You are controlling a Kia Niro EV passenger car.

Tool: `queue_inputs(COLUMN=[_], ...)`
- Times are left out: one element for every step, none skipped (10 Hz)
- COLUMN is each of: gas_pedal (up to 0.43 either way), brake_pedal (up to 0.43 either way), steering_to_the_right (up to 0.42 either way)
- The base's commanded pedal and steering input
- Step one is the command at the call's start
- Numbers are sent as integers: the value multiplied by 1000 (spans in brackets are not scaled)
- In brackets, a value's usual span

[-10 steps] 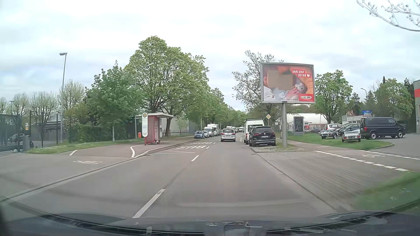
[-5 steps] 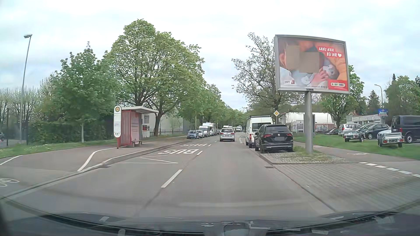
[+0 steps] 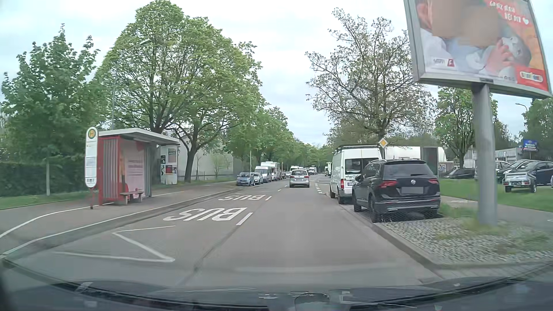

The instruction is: Follow the waypoints while adhering to traffic rules and regulations

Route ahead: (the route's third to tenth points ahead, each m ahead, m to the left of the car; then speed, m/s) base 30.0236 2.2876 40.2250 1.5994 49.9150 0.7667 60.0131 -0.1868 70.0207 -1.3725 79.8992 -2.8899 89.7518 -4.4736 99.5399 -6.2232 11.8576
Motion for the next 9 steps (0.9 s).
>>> queue_inputs(gas_pedal=[67, 67, 67, 67, 67, 67, 67, 67, 67], brake_pedal=[0, 0, 0, 0, 0, 0, 0, 0, 0], steering_to_the_right=[8, 8, 8, 8, 8, 8, 8, 8, 8])
